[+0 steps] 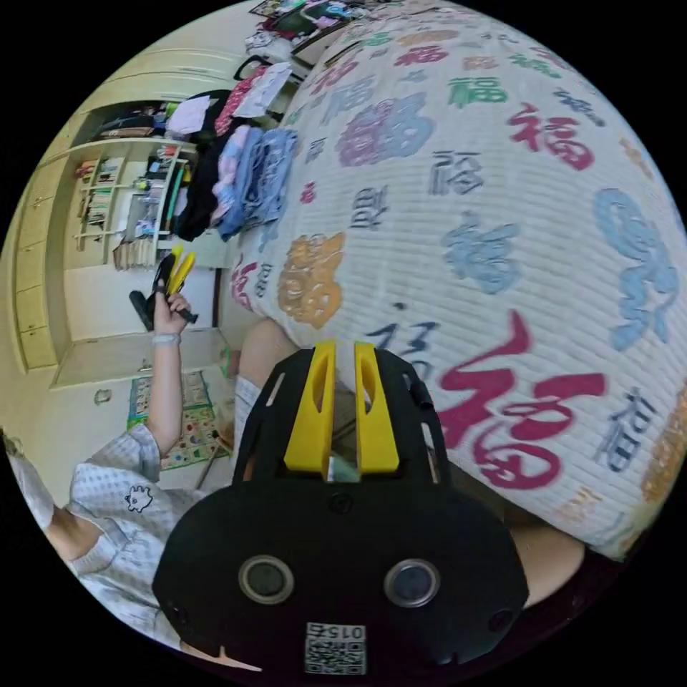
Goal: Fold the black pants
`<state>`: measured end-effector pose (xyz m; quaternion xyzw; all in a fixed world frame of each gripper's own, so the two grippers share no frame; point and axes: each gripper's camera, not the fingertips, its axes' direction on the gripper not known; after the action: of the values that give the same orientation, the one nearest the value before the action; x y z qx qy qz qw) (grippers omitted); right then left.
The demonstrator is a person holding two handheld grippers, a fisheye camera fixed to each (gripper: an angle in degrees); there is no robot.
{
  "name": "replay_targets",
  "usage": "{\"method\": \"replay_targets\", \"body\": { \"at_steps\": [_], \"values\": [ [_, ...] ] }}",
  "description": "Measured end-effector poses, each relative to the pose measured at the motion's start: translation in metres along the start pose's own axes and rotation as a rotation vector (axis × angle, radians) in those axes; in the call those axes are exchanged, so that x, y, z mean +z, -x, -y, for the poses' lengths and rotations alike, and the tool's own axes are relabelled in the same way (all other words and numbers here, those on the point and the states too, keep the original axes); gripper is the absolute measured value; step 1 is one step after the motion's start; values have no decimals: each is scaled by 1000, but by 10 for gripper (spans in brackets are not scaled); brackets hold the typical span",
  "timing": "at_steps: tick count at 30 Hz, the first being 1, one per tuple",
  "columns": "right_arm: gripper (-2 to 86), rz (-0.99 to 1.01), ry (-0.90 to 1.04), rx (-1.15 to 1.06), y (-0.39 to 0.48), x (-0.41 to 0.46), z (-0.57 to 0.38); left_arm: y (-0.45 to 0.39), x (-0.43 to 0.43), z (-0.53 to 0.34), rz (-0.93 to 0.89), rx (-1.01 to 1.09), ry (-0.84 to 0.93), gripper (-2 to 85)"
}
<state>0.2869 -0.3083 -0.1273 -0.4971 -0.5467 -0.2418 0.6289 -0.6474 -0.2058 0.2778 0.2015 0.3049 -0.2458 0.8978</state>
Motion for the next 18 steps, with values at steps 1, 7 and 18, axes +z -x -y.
{"method": "replay_targets", "body": {
  "at_steps": [1, 7, 18],
  "values": [
    [53, 54, 13, -31, 13, 19, 0, -1, -1, 16, 38, 4, -25, 140],
    [55, 107, 32, -154, 56, 61, -9, 30, 13, 74, -69, -250, -25, 57],
    [113, 585, -324, -149, 70, 55, 61, -19, -97, 2, -616, 14, -121, 1]
  ]
}}
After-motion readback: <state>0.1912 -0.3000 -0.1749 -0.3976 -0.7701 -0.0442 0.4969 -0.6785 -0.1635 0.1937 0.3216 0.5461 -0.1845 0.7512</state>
